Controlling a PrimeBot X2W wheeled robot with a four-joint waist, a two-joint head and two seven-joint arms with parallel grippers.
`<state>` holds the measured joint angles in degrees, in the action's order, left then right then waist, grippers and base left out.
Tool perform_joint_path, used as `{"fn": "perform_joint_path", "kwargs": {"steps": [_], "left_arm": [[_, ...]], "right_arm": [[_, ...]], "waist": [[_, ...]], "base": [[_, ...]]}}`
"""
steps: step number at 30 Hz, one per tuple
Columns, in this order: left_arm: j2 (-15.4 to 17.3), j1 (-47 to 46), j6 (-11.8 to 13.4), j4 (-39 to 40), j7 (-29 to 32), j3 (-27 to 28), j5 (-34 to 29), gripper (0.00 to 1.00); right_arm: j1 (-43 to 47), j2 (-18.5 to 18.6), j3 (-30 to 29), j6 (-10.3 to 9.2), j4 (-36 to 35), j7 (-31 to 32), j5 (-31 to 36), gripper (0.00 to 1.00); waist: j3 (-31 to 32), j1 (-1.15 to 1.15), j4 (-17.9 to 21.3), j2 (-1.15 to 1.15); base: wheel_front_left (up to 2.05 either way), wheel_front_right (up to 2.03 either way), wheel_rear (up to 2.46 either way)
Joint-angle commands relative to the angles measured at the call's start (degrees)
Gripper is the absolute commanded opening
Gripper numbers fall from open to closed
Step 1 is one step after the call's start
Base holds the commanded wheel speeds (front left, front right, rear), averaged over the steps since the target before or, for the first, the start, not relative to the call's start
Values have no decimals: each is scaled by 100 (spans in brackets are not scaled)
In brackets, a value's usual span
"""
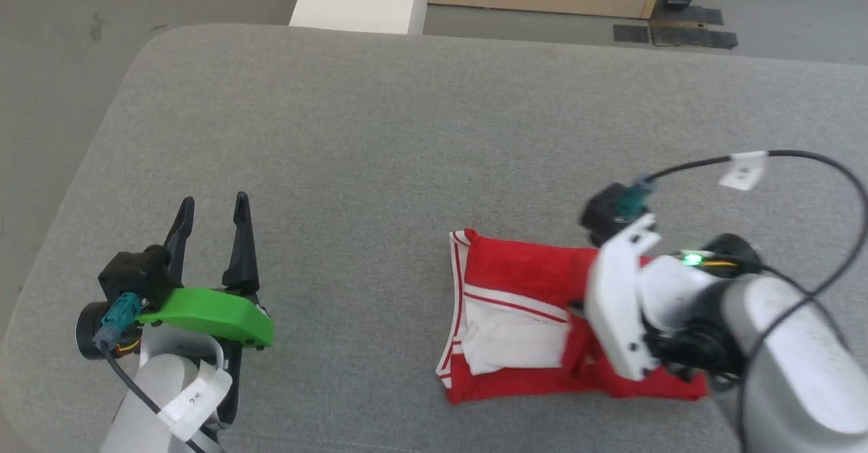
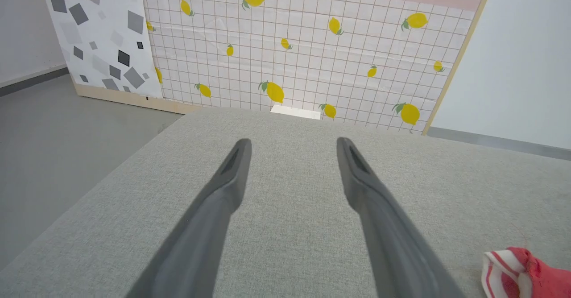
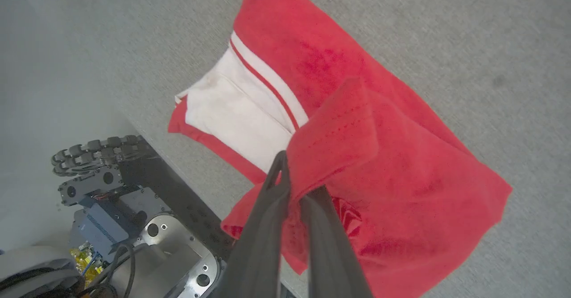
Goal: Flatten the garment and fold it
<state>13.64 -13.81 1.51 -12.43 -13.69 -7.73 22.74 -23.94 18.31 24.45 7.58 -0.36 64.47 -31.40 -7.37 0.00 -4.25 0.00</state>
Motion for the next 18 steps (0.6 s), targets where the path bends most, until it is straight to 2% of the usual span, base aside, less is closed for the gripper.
{"fn": "perform_joint_path", "kwargs": {"steps": [1,7,17,18], "left_arm": [[-10,30,26,12,11,-2,6,100],[-63,-20,34,31,8,-61,26,100],[-96,-96,21,-45,-31,-106,49,100],[-99,-99,18,-61,-36,-110,51,100]], "right_arm": [[-217,-253,211,-9,246,-237,-18,0],[-577,-704,596,-9,903,-851,92,0],[-742,-1050,821,-9,2299,-1804,421,0],[-735,-1091,831,-9,2413,-1888,399,16]], "waist": [[-82,0,-92,0],[-237,0,-247,0],[-374,0,-335,0],[-361,0,-335,0]], "base": [[0,0,0],[0,0,0],[0,0,0],[0,0,0]]}}
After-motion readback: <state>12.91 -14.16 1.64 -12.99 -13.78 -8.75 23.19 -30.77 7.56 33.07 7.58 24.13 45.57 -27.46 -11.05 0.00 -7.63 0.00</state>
